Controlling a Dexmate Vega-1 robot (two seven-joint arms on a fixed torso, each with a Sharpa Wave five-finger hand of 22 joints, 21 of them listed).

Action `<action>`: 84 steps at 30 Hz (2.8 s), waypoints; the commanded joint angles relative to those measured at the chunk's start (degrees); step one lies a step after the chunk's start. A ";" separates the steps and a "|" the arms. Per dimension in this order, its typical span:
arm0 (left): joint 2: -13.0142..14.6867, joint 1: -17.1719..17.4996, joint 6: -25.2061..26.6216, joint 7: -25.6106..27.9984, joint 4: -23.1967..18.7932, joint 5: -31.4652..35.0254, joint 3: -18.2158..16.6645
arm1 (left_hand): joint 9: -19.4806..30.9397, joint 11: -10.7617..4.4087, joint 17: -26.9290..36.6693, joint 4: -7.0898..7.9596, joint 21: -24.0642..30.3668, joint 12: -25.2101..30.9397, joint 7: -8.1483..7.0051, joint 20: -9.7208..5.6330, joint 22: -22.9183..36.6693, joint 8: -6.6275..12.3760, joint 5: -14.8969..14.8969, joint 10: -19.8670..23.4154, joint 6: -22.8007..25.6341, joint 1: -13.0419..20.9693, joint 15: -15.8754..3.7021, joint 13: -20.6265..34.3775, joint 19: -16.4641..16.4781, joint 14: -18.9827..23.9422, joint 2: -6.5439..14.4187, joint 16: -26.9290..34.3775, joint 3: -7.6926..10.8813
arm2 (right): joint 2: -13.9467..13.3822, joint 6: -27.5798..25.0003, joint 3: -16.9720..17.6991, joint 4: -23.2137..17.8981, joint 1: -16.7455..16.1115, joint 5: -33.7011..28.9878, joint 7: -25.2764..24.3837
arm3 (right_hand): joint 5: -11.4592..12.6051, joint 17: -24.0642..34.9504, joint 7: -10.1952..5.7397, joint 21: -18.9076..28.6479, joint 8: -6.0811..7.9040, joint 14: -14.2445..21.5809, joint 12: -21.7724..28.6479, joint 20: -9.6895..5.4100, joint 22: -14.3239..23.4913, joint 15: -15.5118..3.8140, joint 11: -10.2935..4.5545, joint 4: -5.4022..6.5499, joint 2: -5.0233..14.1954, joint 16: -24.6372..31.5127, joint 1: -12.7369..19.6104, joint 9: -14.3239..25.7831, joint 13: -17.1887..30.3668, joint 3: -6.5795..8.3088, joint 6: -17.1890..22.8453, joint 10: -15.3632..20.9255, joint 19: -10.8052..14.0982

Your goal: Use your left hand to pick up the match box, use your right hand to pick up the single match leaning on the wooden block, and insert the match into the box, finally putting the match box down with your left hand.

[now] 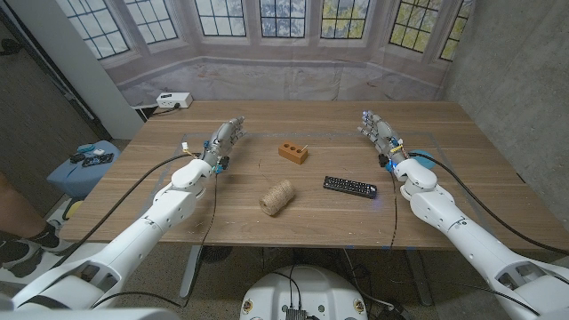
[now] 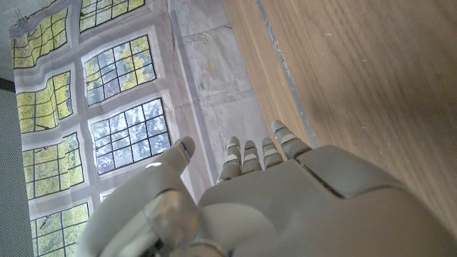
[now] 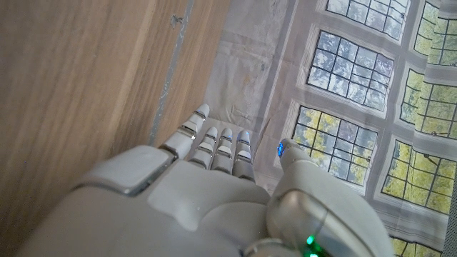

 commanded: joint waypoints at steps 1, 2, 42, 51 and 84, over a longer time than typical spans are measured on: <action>4.02 0.40 2.66 2.56 -3.82 5.19 0.56 | 0.19 -0.12 0.01 -0.91 -0.31 -0.12 -0.39 0.09 0.08 -0.06 0.46 -0.16 0.18 0.89 0.10 0.15 0.55 0.01 -0.07 -0.08 0.13 | -0.68 -0.40 -0.13 -2.57 -1.08 -0.74 -1.31 | 0.14 0.30 0.11 0.27 0.23 0.23 0.26 -0.77 0.31 -1.12 0.08 0.01 -0.20 0.26 0.54 0.29 0.16 0.36 0.26 0.18 0.41; 4.34 0.38 2.77 2.91 -4.11 5.80 0.63 | 0.18 -0.06 0.01 -1.02 -0.33 -0.13 -0.38 0.14 0.08 -0.07 0.47 -0.16 0.15 0.96 0.11 0.15 0.58 0.03 -0.08 -0.08 0.14 | -0.73 -0.42 -0.10 -2.77 -1.25 -0.75 -1.44 | 0.14 0.31 0.14 0.27 0.23 0.26 0.26 -0.75 0.31 -1.12 0.09 0.01 -0.20 0.28 0.54 0.29 0.16 0.36 0.27 0.18 0.41; 17.64 1.01 25.54 12.46 -24.56 21.42 0.01 | 0.30 0.00 0.03 -9.51 -2.12 -0.57 0.17 0.32 0.05 0.86 0.76 -0.65 2.79 7.23 0.65 0.19 1.69 -0.14 -1.04 -0.41 0.04 | -0.33 -0.14 0.63 -3.22 -1.69 0.45 -1.56 | 0.00 0.22 0.36 0.33 0.17 0.28 0.27 -0.64 0.32 -0.98 0.21 -0.60 -0.36 0.36 0.94 0.30 0.18 0.77 0.32 0.12 0.57; 21.06 0.58 31.64 11.55 -28.93 23.78 0.23 | 0.40 1.91 0.15 -11.41 -3.27 -1.10 0.60 1.21 0.11 0.59 0.71 -3.10 3.08 9.06 2.52 0.27 0.18 -2.29 -1.45 -0.69 -0.82 | -0.71 -0.09 0.60 -3.79 -2.17 0.36 -1.39 | -0.05 0.19 0.56 0.35 0.17 0.35 0.27 -0.61 0.32 -0.89 0.43 -0.76 -0.42 0.40 1.03 0.30 0.18 0.84 0.36 0.09 0.66; 29.66 -6.23 55.57 4.32 -39.51 46.73 10.57 | 0.53 4.23 0.46 -11.29 -5.36 -1.51 1.41 2.61 0.28 0.41 1.00 -20.51 4.01 9.73 5.08 0.36 -16.94 -20.44 -4.89 -0.93 -7.38 | 0.48 -0.45 -0.85 -1.63 -0.93 -0.05 -0.27 | -0.20 0.21 1.83 0.37 0.16 0.39 0.12 -0.55 0.32 -0.31 1.88 -1.22 -0.51 0.50 1.19 0.32 0.20 1.03 0.49 -0.42 0.79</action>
